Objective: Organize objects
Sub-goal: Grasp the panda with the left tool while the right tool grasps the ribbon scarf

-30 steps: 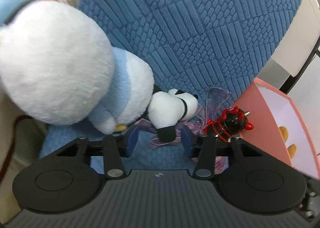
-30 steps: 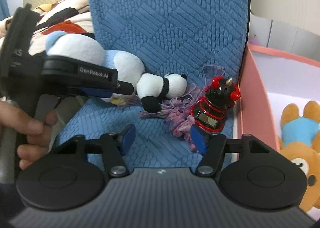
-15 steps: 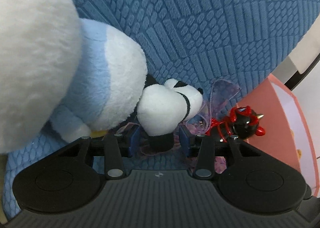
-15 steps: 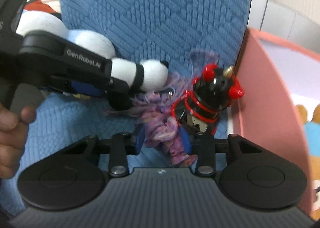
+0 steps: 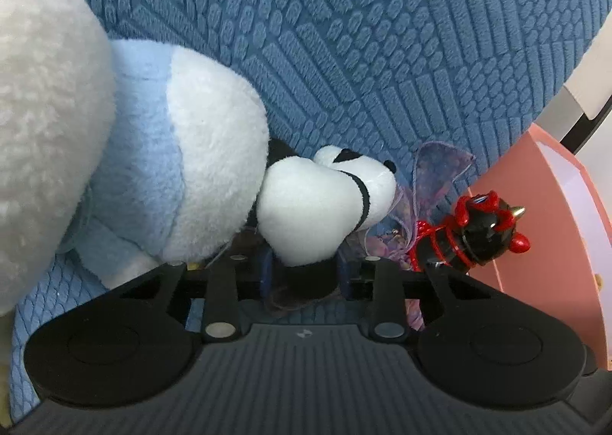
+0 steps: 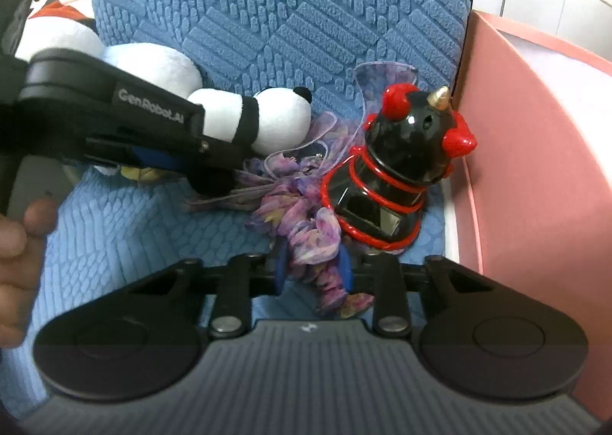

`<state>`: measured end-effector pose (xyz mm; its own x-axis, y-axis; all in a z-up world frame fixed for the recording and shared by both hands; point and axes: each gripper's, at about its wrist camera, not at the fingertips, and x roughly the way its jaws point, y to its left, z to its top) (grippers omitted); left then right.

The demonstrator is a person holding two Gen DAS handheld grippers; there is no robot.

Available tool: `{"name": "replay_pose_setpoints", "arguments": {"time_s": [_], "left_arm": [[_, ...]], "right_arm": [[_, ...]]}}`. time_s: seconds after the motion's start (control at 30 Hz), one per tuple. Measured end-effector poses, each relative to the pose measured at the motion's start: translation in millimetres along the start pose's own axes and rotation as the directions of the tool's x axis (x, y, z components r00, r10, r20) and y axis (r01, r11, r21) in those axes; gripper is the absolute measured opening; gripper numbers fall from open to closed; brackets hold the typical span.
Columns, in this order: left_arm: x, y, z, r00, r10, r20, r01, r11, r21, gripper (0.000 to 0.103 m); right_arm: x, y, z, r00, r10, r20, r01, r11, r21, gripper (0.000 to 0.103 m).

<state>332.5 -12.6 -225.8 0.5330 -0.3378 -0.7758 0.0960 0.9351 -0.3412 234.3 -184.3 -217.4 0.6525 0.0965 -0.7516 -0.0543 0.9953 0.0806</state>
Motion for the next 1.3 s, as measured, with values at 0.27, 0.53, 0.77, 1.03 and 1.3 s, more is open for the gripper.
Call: {"name": "replay_pose_setpoints", "arguments": {"time_s": [0.27, 0.53, 0.77, 1.03, 1.3], "left_arm": [[-17, -4, -4, 1.0, -0.002, 0.017, 0.003, 0.999, -0.034, 0.032], [-48, -10, -21, 0.999, -0.043, 0.032, 0.045, 0.998, -0.041, 0.031], [-75, -6, -47, 1.0, -0.011, 0.023, 0.013, 0.995, -0.098, 0.031], [-93, -2, -79, 1.0, -0.001, 0.01, 0.002, 0.988, -0.158, 0.031], [-109, -1, -117, 1.0, 0.007, -0.026, -0.013, 0.976, -0.216, 0.031]], "right_arm": [[-17, -7, 3, 1.0, 0.024, 0.02, -0.024, 1.0, -0.002, 0.012], [-42, -4, -5, 0.997, 0.063, 0.035, -0.063, 0.998, -0.005, 0.01], [-65, 2, -19, 0.996, 0.086, 0.032, -0.086, 0.996, -0.005, 0.01], [-92, 10, -40, 0.996, 0.092, 0.014, -0.092, 0.996, -0.021, 0.01], [-119, 5, -69, 0.994, 0.104, -0.019, -0.103, 0.994, 0.033, 0.01]]}}
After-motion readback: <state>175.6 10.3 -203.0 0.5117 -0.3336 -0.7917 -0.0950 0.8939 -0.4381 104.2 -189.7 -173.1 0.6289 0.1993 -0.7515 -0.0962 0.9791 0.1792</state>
